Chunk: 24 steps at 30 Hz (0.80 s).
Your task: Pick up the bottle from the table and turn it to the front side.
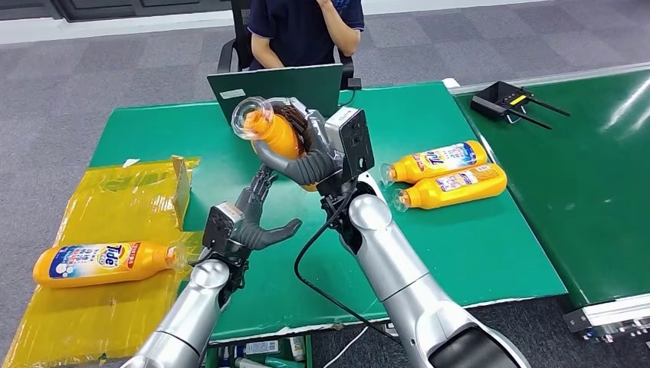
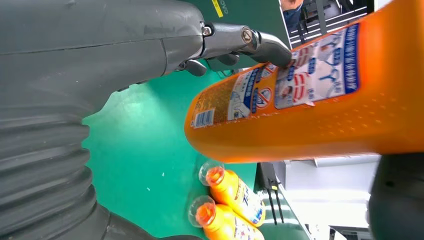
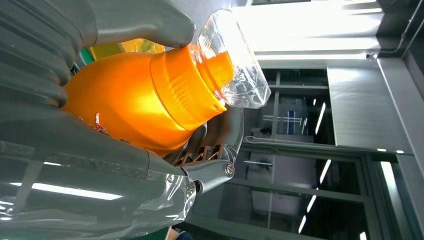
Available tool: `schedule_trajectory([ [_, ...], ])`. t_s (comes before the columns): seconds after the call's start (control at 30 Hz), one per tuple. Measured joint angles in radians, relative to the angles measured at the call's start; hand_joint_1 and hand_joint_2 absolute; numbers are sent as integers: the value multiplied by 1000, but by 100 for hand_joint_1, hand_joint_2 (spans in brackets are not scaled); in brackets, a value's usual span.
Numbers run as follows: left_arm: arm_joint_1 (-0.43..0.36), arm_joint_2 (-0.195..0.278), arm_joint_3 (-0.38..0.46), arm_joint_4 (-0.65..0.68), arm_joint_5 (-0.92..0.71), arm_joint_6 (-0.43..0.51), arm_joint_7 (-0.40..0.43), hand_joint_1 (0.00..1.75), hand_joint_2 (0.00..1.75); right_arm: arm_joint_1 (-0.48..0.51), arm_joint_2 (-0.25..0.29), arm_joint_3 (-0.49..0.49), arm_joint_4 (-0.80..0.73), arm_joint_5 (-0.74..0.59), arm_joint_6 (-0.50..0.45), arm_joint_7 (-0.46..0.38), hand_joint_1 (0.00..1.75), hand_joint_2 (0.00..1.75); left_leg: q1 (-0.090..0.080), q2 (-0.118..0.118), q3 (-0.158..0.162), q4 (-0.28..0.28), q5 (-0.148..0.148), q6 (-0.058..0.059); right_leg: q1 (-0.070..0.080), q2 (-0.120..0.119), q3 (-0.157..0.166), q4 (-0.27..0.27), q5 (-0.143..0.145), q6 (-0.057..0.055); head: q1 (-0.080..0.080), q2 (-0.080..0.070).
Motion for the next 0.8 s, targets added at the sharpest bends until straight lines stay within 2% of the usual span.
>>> schedule_trajectory([
  [0.8, -75, -20, 0, 104, 3, 22, 0, 0, 175, 0, 0, 3, -24, -8, -11, 15, 175, 175, 0, 0, 0, 0, 0, 0, 0, 0, 0, 0, 0, 0, 0, 0],
])
